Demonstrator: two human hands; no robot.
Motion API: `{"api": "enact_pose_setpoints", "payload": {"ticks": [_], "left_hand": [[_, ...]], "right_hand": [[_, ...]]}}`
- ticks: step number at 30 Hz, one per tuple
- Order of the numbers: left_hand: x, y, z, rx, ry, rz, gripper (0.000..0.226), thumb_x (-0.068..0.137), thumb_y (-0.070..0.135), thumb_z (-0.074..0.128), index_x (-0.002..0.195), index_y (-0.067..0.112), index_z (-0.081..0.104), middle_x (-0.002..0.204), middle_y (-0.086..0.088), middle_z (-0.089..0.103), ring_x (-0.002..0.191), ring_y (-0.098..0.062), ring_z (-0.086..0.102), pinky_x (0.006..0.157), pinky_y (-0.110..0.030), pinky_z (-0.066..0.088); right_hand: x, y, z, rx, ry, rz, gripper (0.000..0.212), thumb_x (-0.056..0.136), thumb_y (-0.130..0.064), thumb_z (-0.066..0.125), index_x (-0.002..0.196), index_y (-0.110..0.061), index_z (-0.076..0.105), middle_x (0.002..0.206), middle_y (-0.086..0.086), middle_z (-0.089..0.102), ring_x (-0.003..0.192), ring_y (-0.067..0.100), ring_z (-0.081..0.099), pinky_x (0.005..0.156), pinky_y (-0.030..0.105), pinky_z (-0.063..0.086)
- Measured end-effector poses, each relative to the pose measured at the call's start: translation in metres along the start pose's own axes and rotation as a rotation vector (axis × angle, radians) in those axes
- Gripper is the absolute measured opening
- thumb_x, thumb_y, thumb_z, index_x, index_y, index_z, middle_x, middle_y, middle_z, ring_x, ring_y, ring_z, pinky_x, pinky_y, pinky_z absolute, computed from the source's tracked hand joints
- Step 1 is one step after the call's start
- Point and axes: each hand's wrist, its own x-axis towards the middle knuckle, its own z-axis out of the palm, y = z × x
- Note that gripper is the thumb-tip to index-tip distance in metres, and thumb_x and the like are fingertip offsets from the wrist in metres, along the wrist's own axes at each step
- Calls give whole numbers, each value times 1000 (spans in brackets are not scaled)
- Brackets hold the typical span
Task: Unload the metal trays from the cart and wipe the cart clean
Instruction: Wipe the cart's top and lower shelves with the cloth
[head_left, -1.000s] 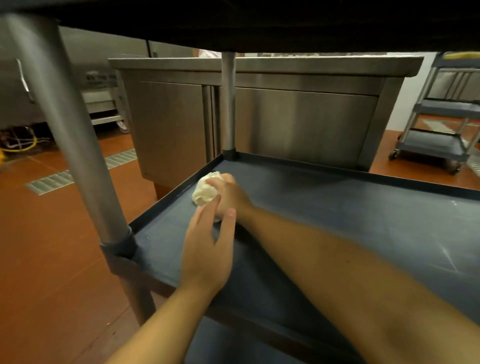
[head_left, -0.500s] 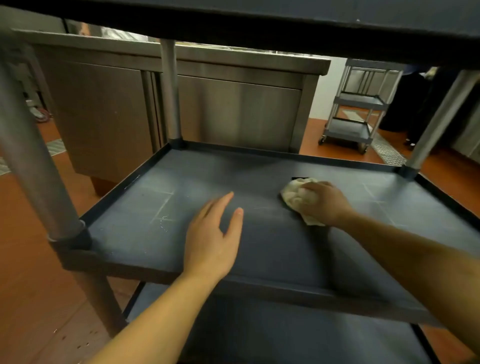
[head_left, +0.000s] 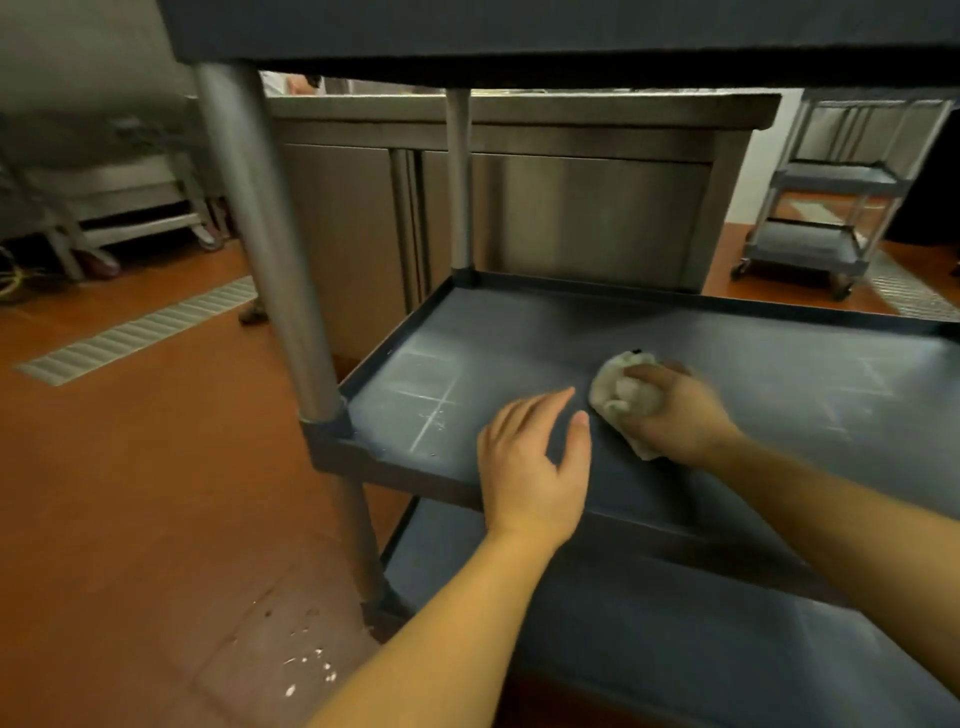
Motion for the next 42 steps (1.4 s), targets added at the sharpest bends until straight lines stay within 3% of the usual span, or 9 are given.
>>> {"api": "enact_pose_setpoints", "payload": {"ticks": [5, 9, 12, 15, 19, 25, 30, 33, 42], "left_hand": [[-7, -37, -41, -60, 12, -266, 55, 91, 51, 47, 143, 37, 35, 148, 12, 35, 138, -7, 26, 115, -37, 24], [-5, -43, -48, -155, -27, -354, 83, 84, 62, 52, 149, 45, 3, 158, 19, 3, 143, -1, 4, 111, -25, 14], [-1, -41, -46, -185, 17, -387, 92, 80, 65, 53, 151, 39, 0, 159, 14, 2, 145, -5, 4, 114, -28, 15], [3, -39, -46, -182, 29, -410, 96, 74, 68, 49, 151, 37, 2, 160, 11, 2, 146, -8, 3, 118, -36, 15], [6, -43, -47, -174, 22, -398, 83, 84, 60, 54, 149, 43, 4, 160, 11, -2, 146, -8, -2, 117, -35, 13], [11, -39, -47, -108, -13, -410, 78, 88, 57, 51, 150, 38, 7, 160, 8, -4, 145, -8, -11, 118, -49, 4], [-2, -22, -19, 11, -93, -212, 75, 88, 58, 48, 150, 37, 12, 160, 6, 2, 146, -9, -7, 119, -41, -1], [-17, 12, 27, -45, -207, -61, 67, 91, 53, 47, 149, 38, 17, 159, 8, 12, 145, -5, 0, 119, -33, 2], [-34, 44, 84, 17, -360, 97, 61, 91, 57, 27, 148, 35, 24, 156, 9, 24, 145, -4, 1, 119, -38, 5]], "right_hand": [[18, -96, 55, 88, -108, -179, 57, 81, -33, 70, 133, -22, 50, 142, 9, 41, 127, 26, 43, 101, 28, 34], [15, -144, 79, 61, -235, -413, 60, 80, -35, 72, 134, -21, 51, 139, 5, 43, 129, 20, 38, 101, 22, 27], [13, -166, 88, 160, -330, -535, 39, 85, -9, 65, 123, -13, 60, 119, 6, 54, 112, 20, 46, 90, 24, 34], [9, -172, 89, 296, -392, -509, 46, 89, 18, 41, 129, 1, 55, 132, 21, 48, 123, 29, 42, 101, 29, 32], [-2, -155, 78, 338, -360, -489, 42, 90, 9, 46, 130, -2, 55, 133, 17, 50, 124, 27, 45, 102, 27, 35], [-25, -56, 6, 26, -232, -329, 58, 74, -26, 78, 128, -28, 57, 133, -1, 50, 123, 16, 46, 97, 17, 28], [-62, 15, -59, -24, -55, -39, 52, 79, -29, 76, 127, -20, 58, 133, 5, 53, 119, 25, 51, 96, 23, 36], [-81, 27, -66, 99, 137, 50, 39, 83, -19, 73, 119, -10, 63, 117, 2, 58, 113, 24, 55, 80, 3, 33], [-106, 61, -82, 3, 210, 28, 39, 81, -27, 71, 119, -22, 63, 126, 4, 55, 109, 23, 55, 88, 24, 42]]}}
